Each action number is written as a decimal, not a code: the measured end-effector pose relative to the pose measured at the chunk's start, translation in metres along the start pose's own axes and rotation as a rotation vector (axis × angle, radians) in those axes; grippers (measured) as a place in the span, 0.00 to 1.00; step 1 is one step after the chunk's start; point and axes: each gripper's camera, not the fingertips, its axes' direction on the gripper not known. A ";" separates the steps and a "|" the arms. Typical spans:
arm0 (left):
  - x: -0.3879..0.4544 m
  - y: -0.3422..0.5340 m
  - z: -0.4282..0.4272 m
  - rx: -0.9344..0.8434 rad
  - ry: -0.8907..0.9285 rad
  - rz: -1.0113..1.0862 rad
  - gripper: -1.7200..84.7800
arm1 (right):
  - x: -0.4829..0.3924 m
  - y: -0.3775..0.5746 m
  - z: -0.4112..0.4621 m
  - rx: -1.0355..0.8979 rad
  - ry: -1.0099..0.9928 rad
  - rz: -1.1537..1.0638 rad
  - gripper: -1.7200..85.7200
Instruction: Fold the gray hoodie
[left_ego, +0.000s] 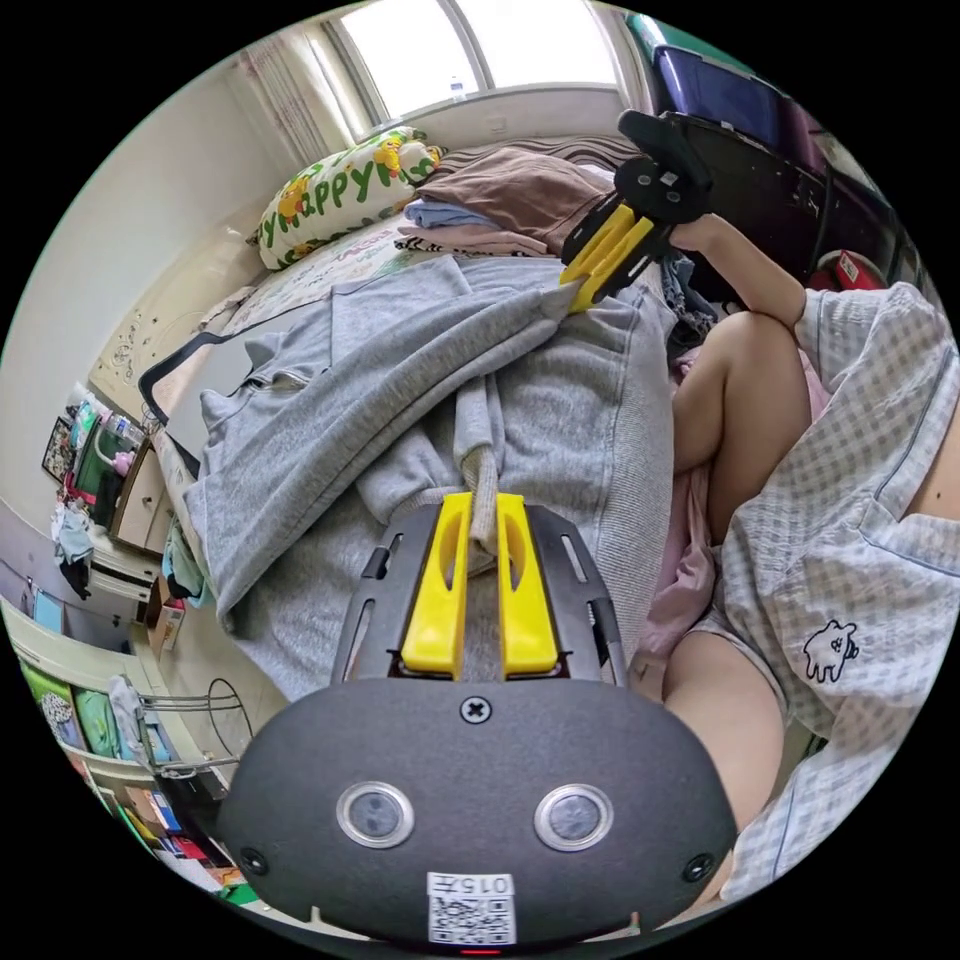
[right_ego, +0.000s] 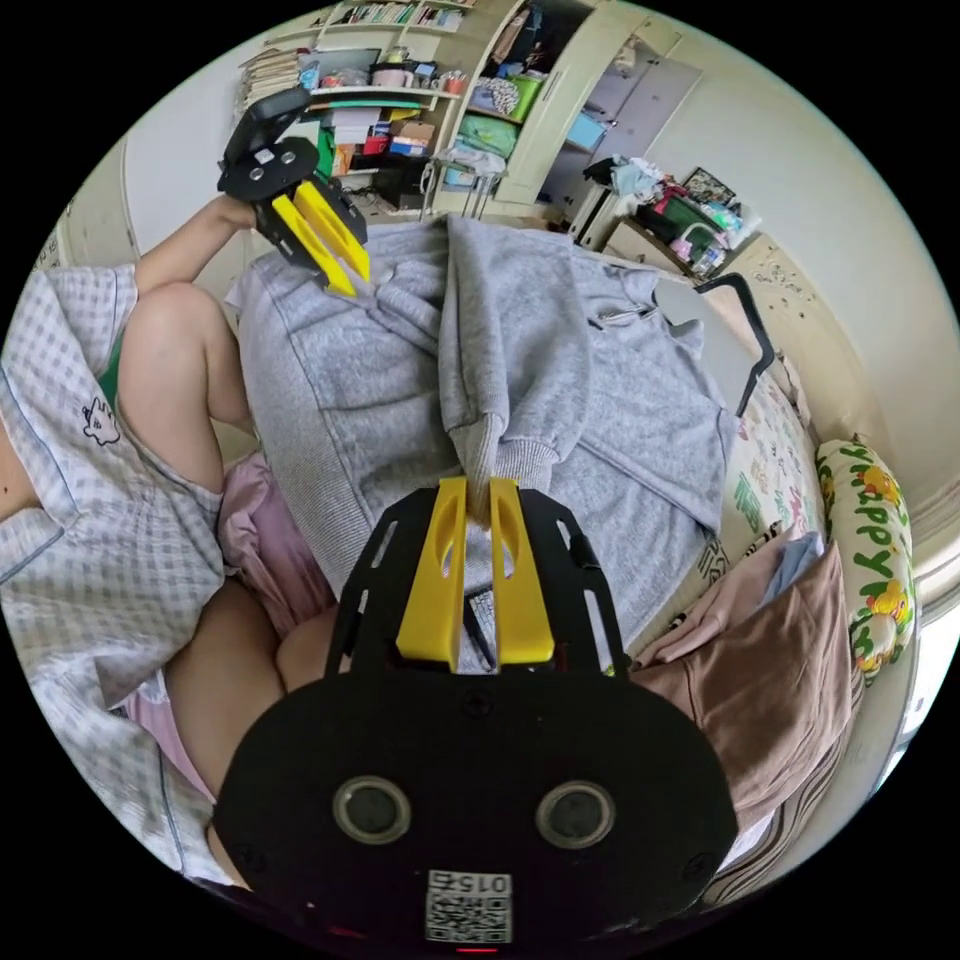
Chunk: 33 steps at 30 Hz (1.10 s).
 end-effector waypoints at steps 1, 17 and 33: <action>-0.002 0.001 0.000 0.003 0.009 -0.005 0.07 | -0.001 0.001 0.000 0.008 0.012 -0.002 0.07; -0.201 0.041 -0.102 0.390 -0.099 -0.344 0.07 | 0.186 0.035 -0.068 0.430 -0.157 0.372 0.02; -0.524 -0.035 0.105 0.402 0.128 -0.958 0.18 | 0.416 -0.193 0.146 0.258 -0.131 0.661 0.13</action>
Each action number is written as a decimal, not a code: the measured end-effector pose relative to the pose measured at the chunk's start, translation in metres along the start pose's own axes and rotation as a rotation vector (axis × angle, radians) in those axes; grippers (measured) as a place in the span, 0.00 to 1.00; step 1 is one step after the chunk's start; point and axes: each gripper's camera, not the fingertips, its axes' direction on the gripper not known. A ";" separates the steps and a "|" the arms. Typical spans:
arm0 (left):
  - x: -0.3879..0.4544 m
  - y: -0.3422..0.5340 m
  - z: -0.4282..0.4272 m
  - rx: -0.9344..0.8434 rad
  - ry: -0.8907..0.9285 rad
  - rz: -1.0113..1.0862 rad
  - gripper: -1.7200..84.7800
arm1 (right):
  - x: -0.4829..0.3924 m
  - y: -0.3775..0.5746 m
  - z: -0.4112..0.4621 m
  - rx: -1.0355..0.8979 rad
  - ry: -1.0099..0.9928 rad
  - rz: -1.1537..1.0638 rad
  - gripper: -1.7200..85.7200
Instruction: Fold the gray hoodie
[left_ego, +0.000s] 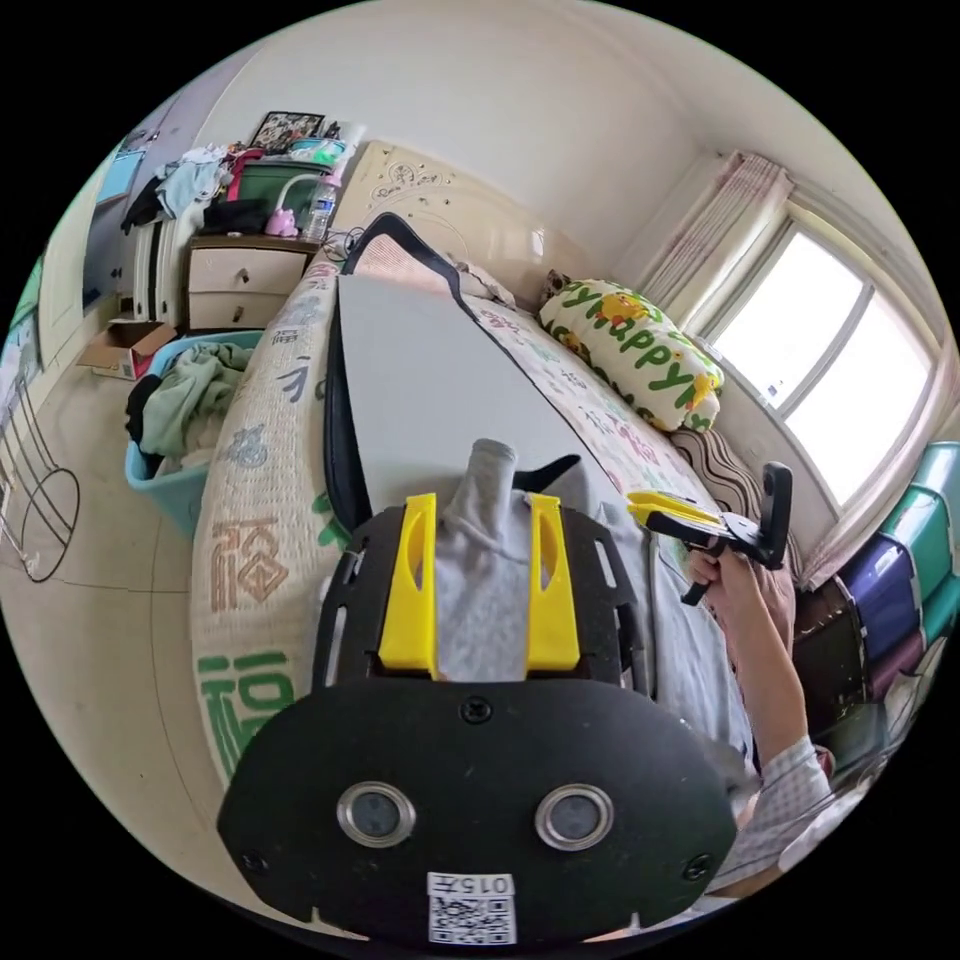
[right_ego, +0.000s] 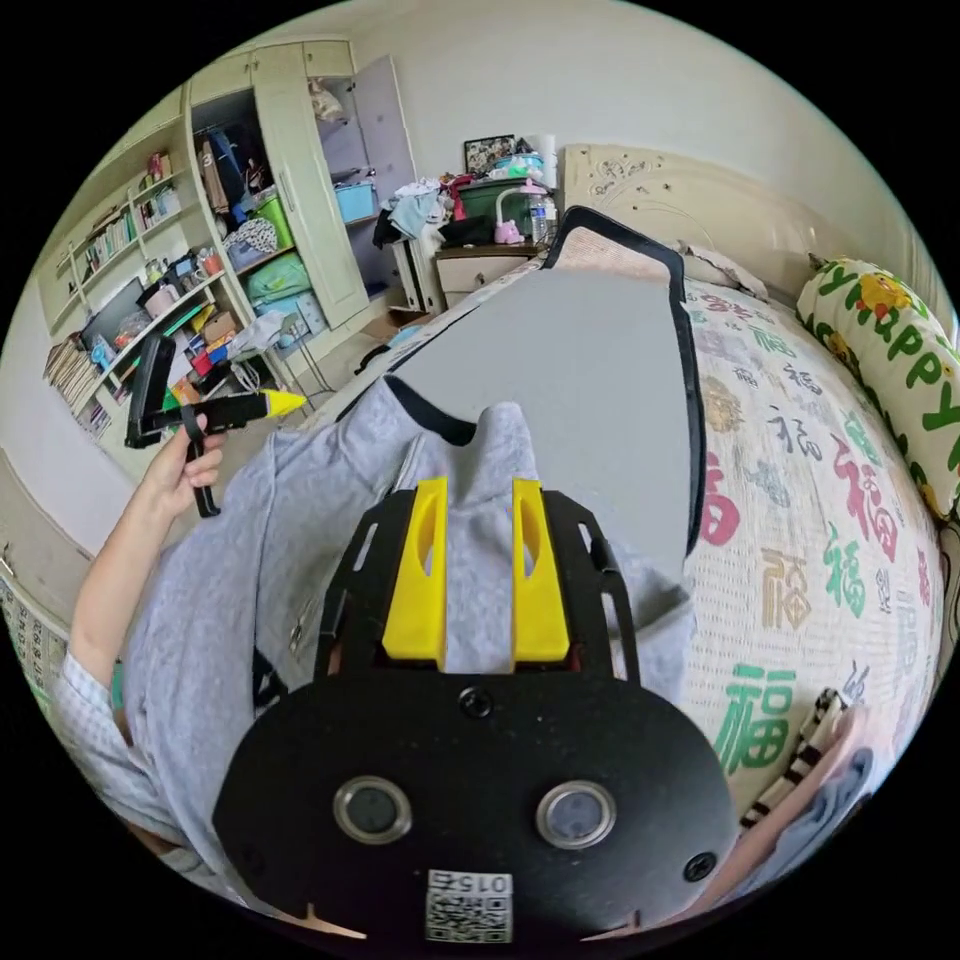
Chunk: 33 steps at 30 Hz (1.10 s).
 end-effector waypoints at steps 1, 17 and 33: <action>-0.001 -0.004 0.006 -0.005 0.001 0.004 0.18 | 0.003 -0.005 0.007 -0.011 0.006 0.006 0.14; 0.095 0.032 -0.047 0.142 0.001 0.192 0.04 | -0.008 0.034 -0.059 0.057 -0.079 -0.001 0.06; 0.274 0.441 -0.259 -0.099 0.186 0.826 0.03 | -0.196 0.440 -0.277 0.030 -0.258 -0.527 0.06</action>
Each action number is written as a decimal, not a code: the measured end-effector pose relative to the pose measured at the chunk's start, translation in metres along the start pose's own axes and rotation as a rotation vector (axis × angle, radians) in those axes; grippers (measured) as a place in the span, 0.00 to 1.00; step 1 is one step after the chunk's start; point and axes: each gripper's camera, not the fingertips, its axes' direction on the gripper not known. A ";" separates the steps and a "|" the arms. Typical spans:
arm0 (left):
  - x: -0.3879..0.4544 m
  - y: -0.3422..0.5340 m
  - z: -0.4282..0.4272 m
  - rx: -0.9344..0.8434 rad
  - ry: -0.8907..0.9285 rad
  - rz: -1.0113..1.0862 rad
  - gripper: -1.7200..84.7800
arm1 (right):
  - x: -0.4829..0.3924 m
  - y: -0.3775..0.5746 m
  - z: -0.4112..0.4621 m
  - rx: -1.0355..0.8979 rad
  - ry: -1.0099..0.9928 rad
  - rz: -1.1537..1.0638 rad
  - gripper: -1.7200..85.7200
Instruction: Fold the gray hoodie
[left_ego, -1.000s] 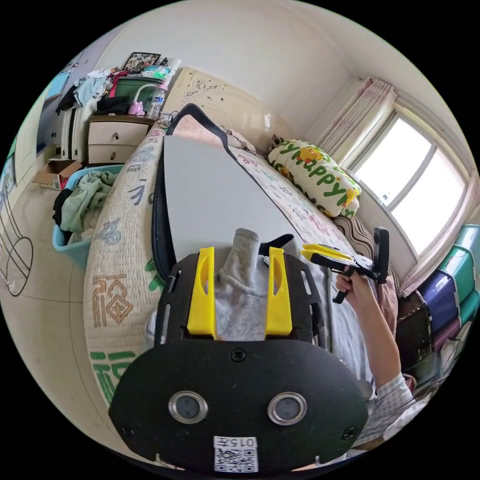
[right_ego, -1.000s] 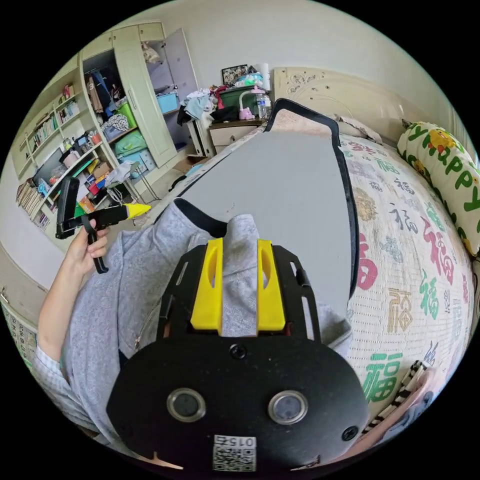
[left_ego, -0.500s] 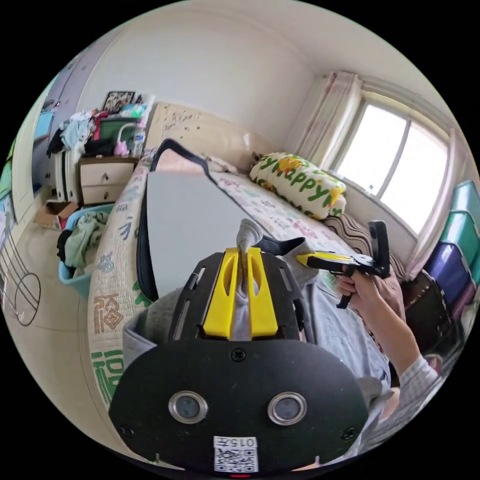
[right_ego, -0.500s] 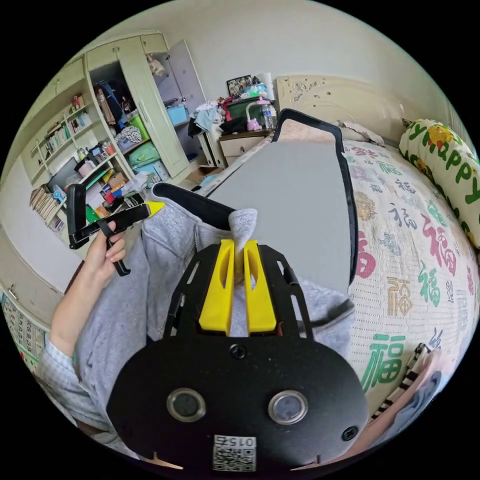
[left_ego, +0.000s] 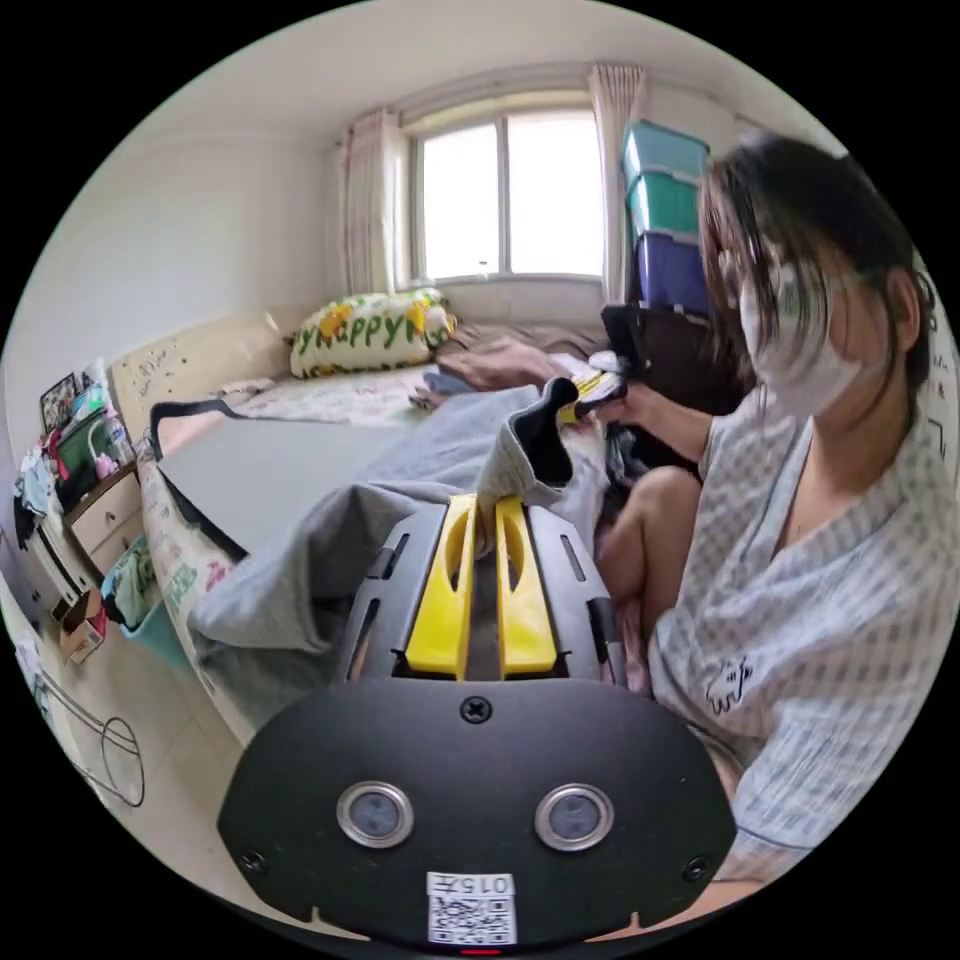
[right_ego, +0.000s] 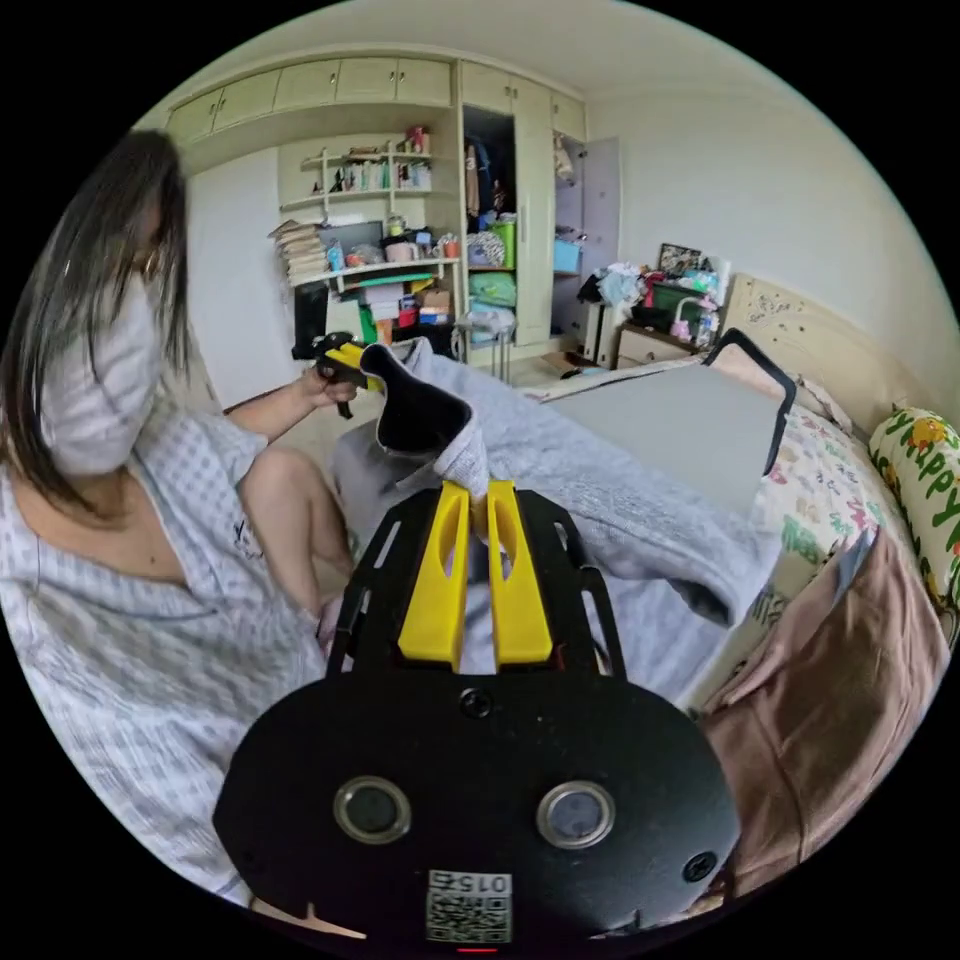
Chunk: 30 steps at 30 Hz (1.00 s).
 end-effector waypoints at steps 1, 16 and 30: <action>0.004 0.003 0.005 -0.042 0.019 0.001 0.03 | -0.008 0.007 0.007 -0.042 -0.001 -0.013 0.05; 0.032 -0.037 -0.014 -0.124 -0.093 -0.044 0.03 | -0.043 0.033 -0.024 0.090 0.080 -0.004 0.03; -0.058 -0.019 -0.003 -0.249 0.219 -0.287 0.01 | 0.001 0.070 0.032 -0.231 -0.128 0.114 0.01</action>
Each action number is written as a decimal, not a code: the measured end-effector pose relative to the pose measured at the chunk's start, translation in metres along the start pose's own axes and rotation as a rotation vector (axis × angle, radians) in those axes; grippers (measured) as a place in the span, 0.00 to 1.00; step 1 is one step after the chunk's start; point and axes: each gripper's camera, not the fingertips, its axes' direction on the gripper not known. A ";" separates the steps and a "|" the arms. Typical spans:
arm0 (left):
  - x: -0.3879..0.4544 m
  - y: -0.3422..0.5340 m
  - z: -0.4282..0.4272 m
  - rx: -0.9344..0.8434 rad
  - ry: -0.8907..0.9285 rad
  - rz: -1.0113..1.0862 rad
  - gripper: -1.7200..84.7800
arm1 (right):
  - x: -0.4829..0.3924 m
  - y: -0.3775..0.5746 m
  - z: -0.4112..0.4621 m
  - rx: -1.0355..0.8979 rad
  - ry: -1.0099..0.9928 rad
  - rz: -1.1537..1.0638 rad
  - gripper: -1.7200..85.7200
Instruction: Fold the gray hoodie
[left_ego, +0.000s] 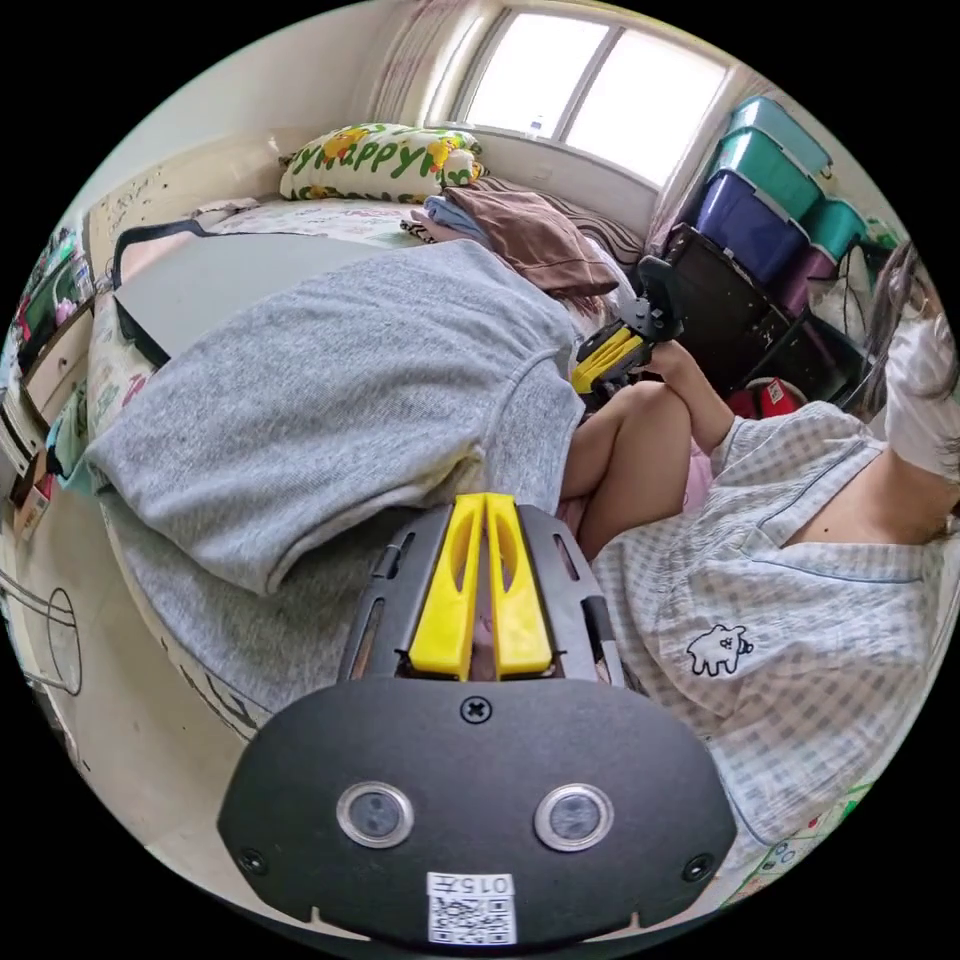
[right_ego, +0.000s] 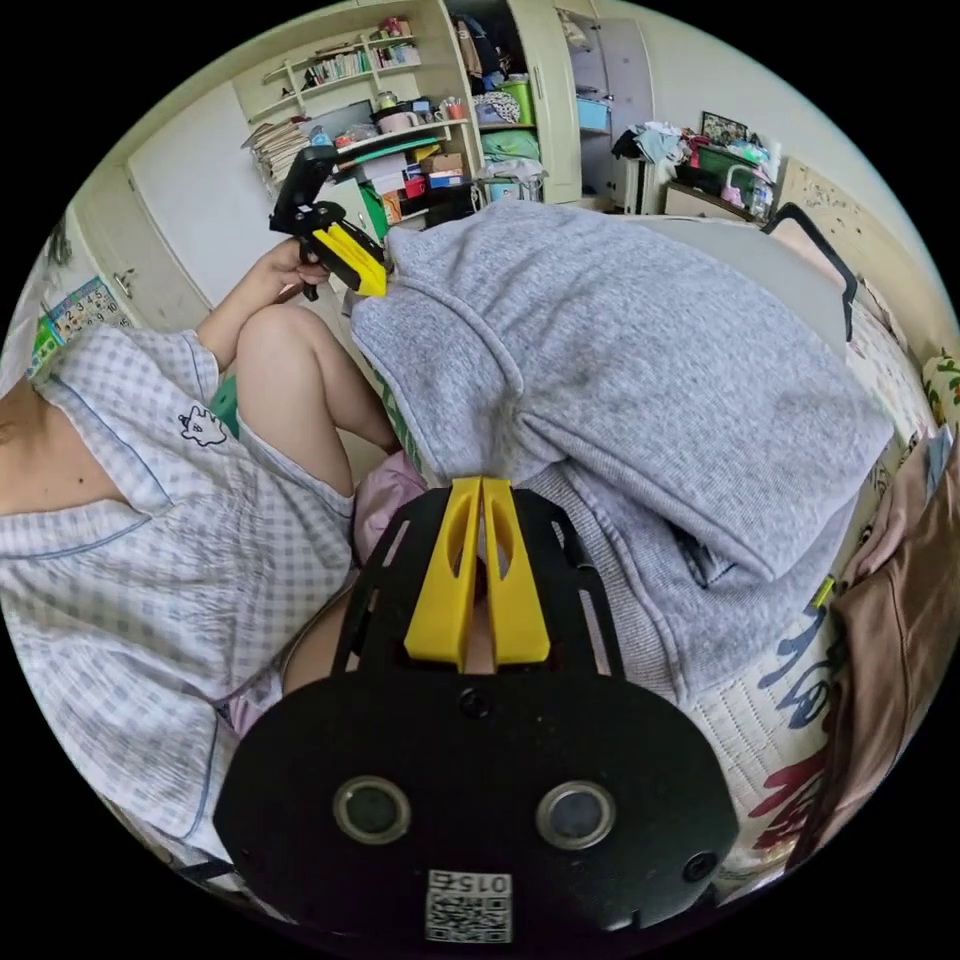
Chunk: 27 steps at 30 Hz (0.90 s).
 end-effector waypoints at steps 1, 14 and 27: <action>-0.004 0.002 -0.007 0.020 0.030 -0.001 0.01 | 0.002 0.003 -0.004 0.015 -0.012 -0.001 0.01; -0.239 0.023 -0.225 0.638 -0.084 -0.711 0.04 | 0.167 -0.041 -0.174 0.457 0.302 0.453 0.02; -0.326 0.013 -0.202 0.588 0.036 -0.816 0.19 | 0.279 -0.019 -0.139 0.320 0.289 0.667 0.15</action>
